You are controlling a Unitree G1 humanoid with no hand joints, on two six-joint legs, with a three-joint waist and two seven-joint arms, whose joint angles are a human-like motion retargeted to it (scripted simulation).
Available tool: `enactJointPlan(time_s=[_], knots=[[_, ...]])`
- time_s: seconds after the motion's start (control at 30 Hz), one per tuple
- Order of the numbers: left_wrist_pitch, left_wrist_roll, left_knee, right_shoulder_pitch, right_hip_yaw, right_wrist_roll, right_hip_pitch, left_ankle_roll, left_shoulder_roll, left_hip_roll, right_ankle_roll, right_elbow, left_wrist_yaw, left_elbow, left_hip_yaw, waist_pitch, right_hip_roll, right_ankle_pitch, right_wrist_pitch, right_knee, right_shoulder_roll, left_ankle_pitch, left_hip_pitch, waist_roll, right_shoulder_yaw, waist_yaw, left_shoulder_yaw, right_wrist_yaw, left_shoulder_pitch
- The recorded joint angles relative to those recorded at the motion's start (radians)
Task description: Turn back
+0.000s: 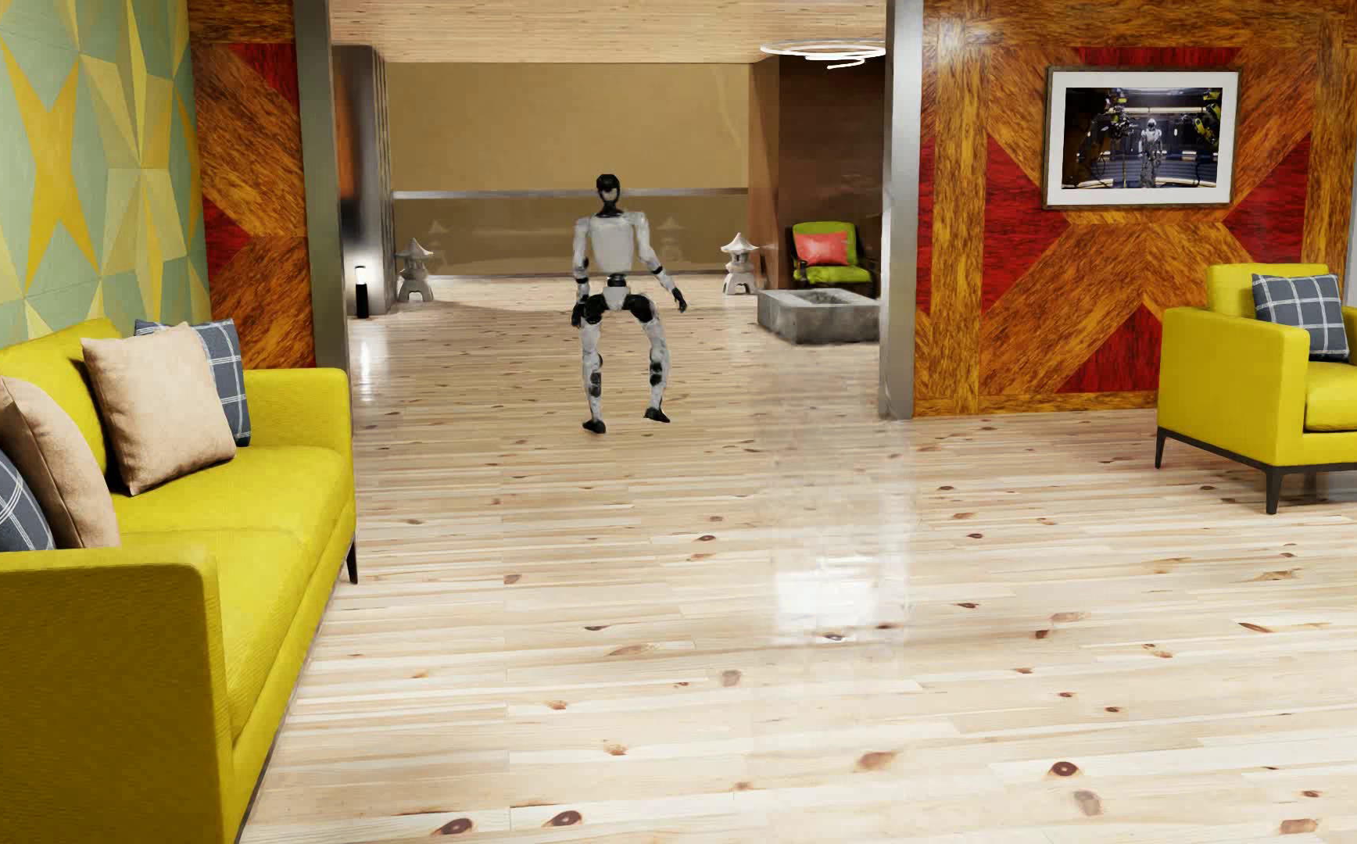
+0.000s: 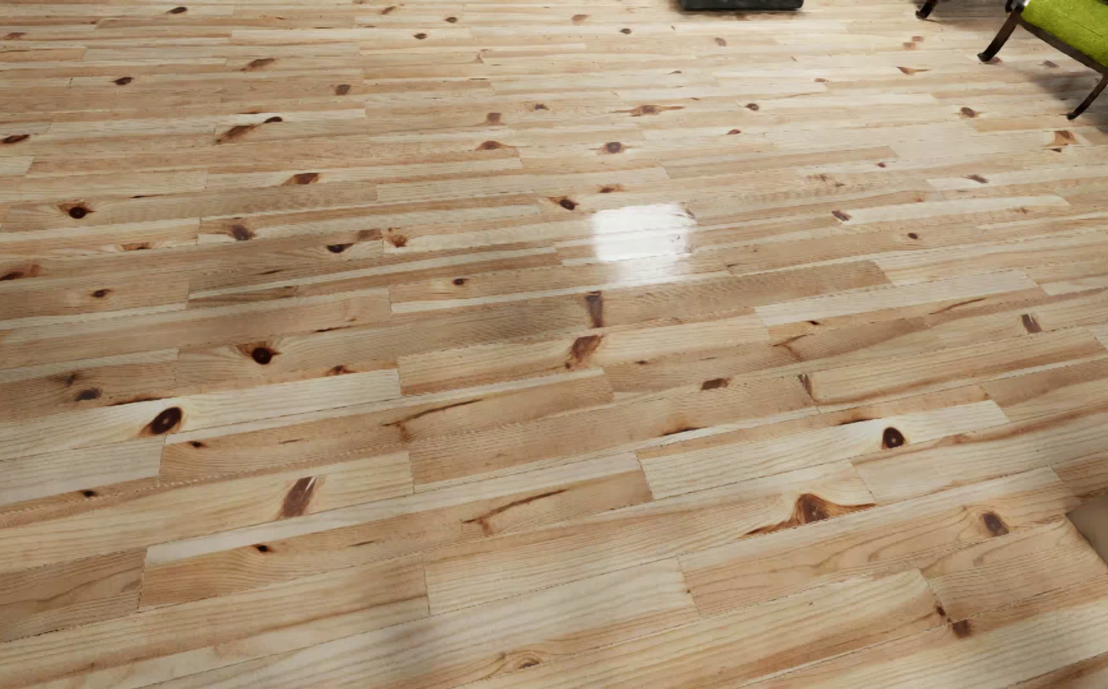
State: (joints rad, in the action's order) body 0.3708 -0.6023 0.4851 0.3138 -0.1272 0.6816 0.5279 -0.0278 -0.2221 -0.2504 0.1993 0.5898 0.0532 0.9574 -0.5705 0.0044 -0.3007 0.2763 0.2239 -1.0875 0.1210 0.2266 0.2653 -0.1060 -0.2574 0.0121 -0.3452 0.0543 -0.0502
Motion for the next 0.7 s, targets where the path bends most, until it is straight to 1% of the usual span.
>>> enactJointPlan(time_s=[0.03,0.07,0.13,0.2,0.23,0.3,0.33,0.37,0.4,0.43,0.5,0.53,0.57,0.6,0.63,0.67,0.7], knots=[[-0.002,-0.012,0.006,0.008,0.005,-0.010,-0.006,0.007,-0.018,0.014,-0.008,-0.017,-0.014,-0.008,0.009,0.000,-0.024,0.031,-0.014,0.104,-0.001,0.009,-0.003,-0.009,-0.004,-0.018,-0.011,-0.006,0.040],[-0.001,-0.022,0.005,0.017,0.020,-0.023,-0.027,0.015,-0.034,0.026,-0.002,-0.024,-0.019,-0.014,0.023,0.000,-0.030,0.031,-0.020,0.226,-0.007,0.014,-0.007,-0.015,-0.009,-0.030,-0.020,-0.019,0.086],[0.012,-0.039,-0.027,0.033,0.048,-0.016,-0.110,0.031,-0.048,0.043,0.028,-0.011,-0.018,-0.018,0.062,-0.005,-0.016,-0.060,-0.013,0.470,-0.030,0.006,-0.019,-0.020,0.008,-0.041,-0.041,-0.037,0.190],[0.001,-0.041,-0.030,0.022,-0.007,0.019,-0.186,0.051,-0.055,0.055,-0.019,0.045,-0.004,-0.050,0.098,-0.010,-0.024,0.033,0.006,0.546,-0.033,0.002,-0.019,-0.021,0.048,-0.039,-0.044,-0.084,0.266],[-0.009,-0.035,-0.043,0.008,-0.039,0.040,-0.222,0.064,-0.057,0.051,-0.047,0.079,0.015,-0.083,0.115,-0.012,-0.015,0.031,0.016,0.587,-0.039,-0.007,-0.024,-0.021,0.076,-0.038,-0.030,-0.115,0.281],[-0.039,0.003,-0.049,-0.032,-0.086,0.071,-0.259,0.092,-0.042,0.024,-0.082,0.134,0.076,-0.181,0.148,-0.013,0.016,0.021,0.024,0.622,-0.047,-0.024,-0.023,-0.009,0.114,-0.039,0.030,-0.164,0.260],[-0.067,0.025,-0.047,-0.045,-0.108,0.070,-0.273,0.106,-0.026,0.006,-0.090,0.138,0.098,-0.232,0.167,-0.012,0.033,0.022,0.028,0.632,-0.054,-0.029,-0.018,0.001,0.109,-0.039,0.052,-0.166,0.233],[-0.091,0.036,-0.043,-0.053,-0.131,0.072,-0.288,0.119,-0.017,-0.015,-0.093,0.130,0.106,-0.270,0.186,-0.011,0.053,0.023,0.021,0.643,-0.061,-0.032,-0.012,0.012,0.105,-0.039,0.055,-0.149,0.203],[-0.112,0.036,-0.037,-0.057,-0.151,0.072,-0.301,0.132,-0.013,-0.038,-0.099,0.116,0.094,-0.295,0.206,-0.010,0.076,0.025,0.005,0.655,-0.067,-0.036,-0.005,0.024,0.099,-0.038,0.044,-0.126,0.174],[-0.122,0.019,-0.026,-0.060,-0.169,0.067,-0.318,0.144,-0.018,-0.065,-0.109,0.103,0.061,-0.303,0.226,-0.008,0.105,0.025,-0.010,0.675,-0.076,-0.039,0.004,0.037,0.092,-0.038,0.024,-0.099,0.145],[-0.103,-0.020,0.019,-0.066,-0.197,0.047,-0.345,0.166,-0.022,-0.121,-0.131,0.083,-0.015,-0.265,0.270,-0.002,0.163,0.027,-0.025,0.712,-0.091,-0.047,0.038,0.064,0.080,-0.036,0.000,-0.053,0.102],[-0.069,-0.027,0.053,-0.068,-0.209,0.043,-0.351,0.171,-0.019,-0.146,-0.140,0.077,-0.038,-0.218,0.293,0.002,0.186,0.032,-0.033,0.719,-0.090,-0.055,0.065,0.078,0.082,-0.035,0.003,-0.045,0.090],[-0.031,-0.018,0.085,-0.082,-0.217,0.043,-0.351,0.164,-0.011,-0.166,-0.147,0.073,-0.045,-0.166,0.310,0.007,0.203,0.037,-0.025,0.718,-0.088,-0.067,0.091,0.091,0.089,-0.034,0.018,-0.043,0.074],[0.018,-0.001,0.113,-0.079,-0.218,0.046,-0.346,0.142,0.002,-0.179,-0.152,0.069,-0.033,-0.095,0.322,0.010,0.215,0.041,-0.030,0.714,-0.074,-0.079,0.111,0.104,0.096,-0.031,0.044,-0.041,0.066],[0.056,0.020,0.129,-0.084,-0.212,0.045,-0.339,0.103,0.015,-0.180,-0.155,0.069,-0.023,-0.033,0.338,0.012,0.223,0.042,-0.033,0.712,-0.060,-0.064,0.122,0.115,0.101,-0.028,0.068,-0.041,0.052],[0.081,0.023,0.135,-0.092,-0.199,0.043,-0.331,0.123,0.021,-0.148,-0.156,0.073,-0.031,0.012,0.403,0.013,0.228,0.042,-0.031,0.710,-0.045,-0.024,0.135,0.124,0.106,-0.024,0.069,-0.045,0.027],[0.084,0.023,0.120,-0.099,-0.185,0.040,-0.322,0.167,0.020,-0.091,-0.156,0.083,-0.057,0.028,0.486,0.013,0.230,0.041,-0.035,0.709,-0.027,0.016,0.135,0.131,0.102,-0.021,0.059,-0.047,-0.014]])
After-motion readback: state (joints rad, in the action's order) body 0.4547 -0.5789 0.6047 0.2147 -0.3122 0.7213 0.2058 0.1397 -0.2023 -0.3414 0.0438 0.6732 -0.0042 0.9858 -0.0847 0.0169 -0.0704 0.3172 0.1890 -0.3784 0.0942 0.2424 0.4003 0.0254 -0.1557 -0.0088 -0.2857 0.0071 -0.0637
